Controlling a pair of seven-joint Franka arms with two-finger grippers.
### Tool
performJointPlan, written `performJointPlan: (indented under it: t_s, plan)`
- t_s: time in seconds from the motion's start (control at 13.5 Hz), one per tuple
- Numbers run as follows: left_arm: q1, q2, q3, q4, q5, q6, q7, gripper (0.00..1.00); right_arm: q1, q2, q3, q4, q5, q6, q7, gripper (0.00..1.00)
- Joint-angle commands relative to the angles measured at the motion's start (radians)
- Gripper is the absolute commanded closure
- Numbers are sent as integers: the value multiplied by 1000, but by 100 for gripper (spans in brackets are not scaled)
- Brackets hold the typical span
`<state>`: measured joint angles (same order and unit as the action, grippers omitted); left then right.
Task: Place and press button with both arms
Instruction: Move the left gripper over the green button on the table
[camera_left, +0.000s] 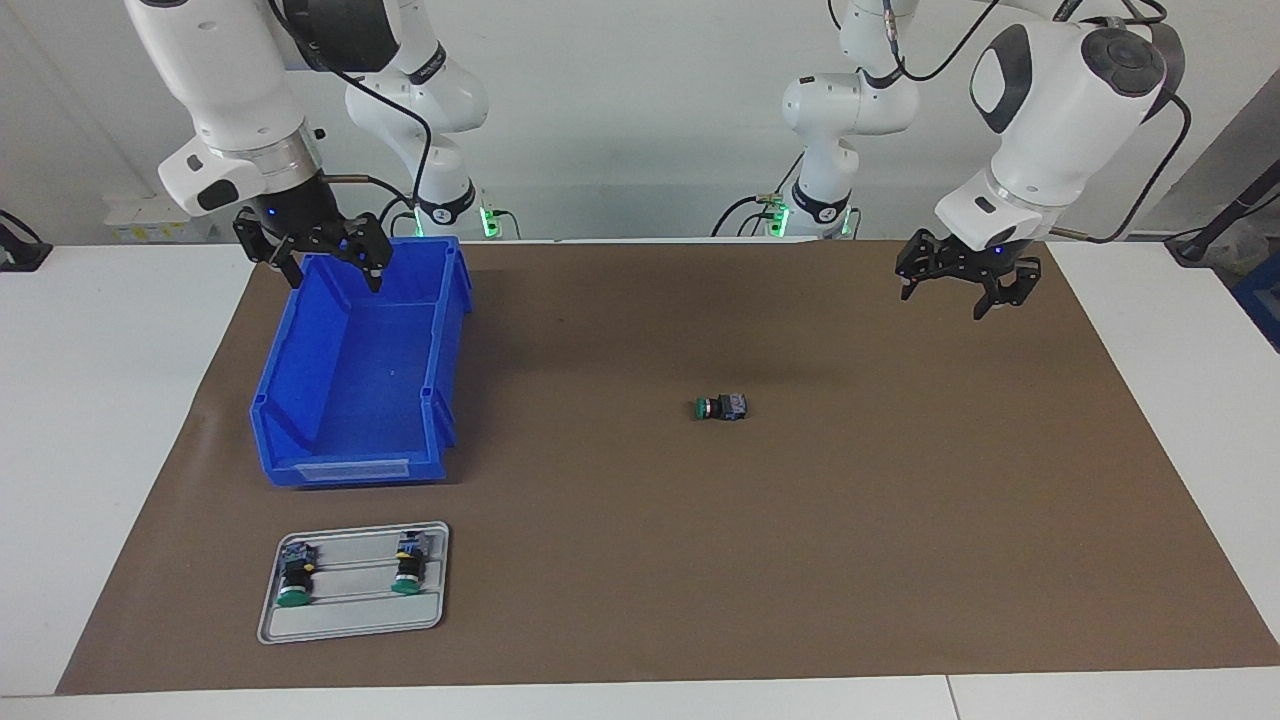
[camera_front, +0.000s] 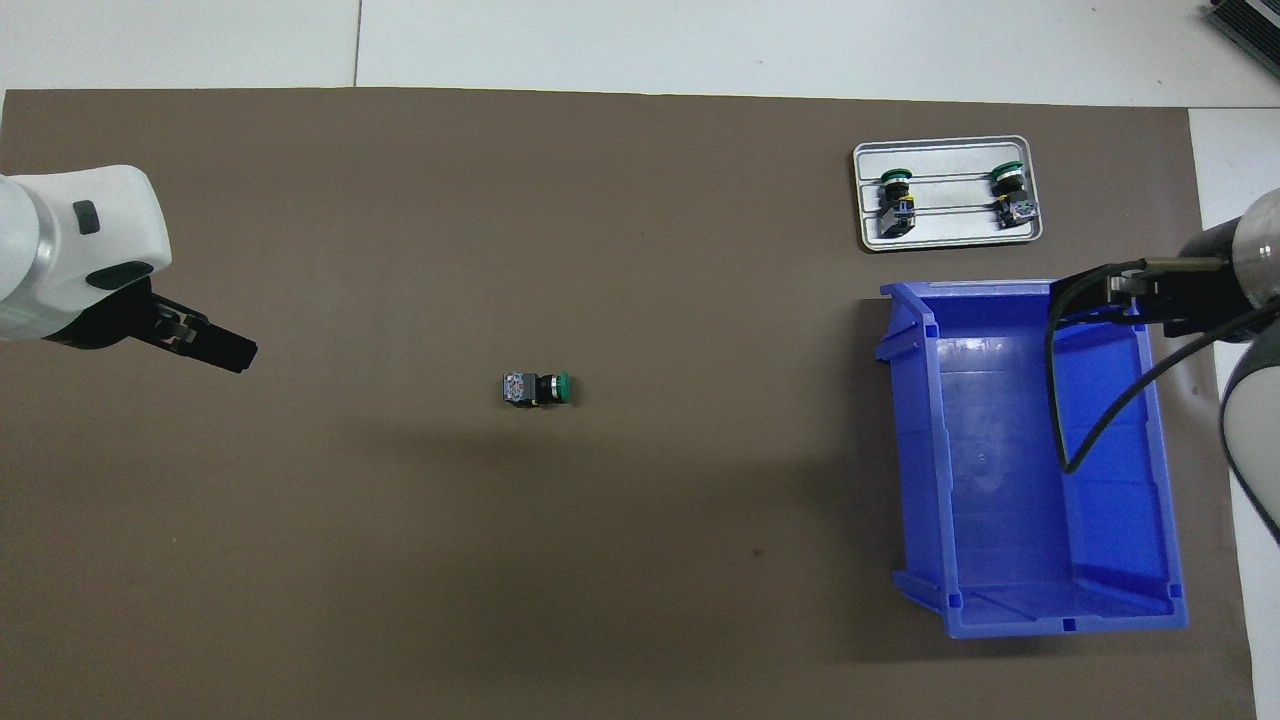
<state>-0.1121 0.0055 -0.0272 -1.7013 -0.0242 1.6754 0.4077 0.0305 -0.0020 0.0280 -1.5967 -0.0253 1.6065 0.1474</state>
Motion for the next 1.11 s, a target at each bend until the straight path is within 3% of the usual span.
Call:
performJointPlan:
  t_s: [0.0,0.52,1.04]
  plan:
    - [-32,-25,9,-47,-11,59,184,0,-15,1,10,1,1,-10,-20,0]
    - [-115,-24,7,-130,-11,174,666,0,-12,1,10,1,1,-10,-20,0]
    - [-236,5,9,-244,-60,383,763,0,-12,1,10,1,1,-10,-20,0]
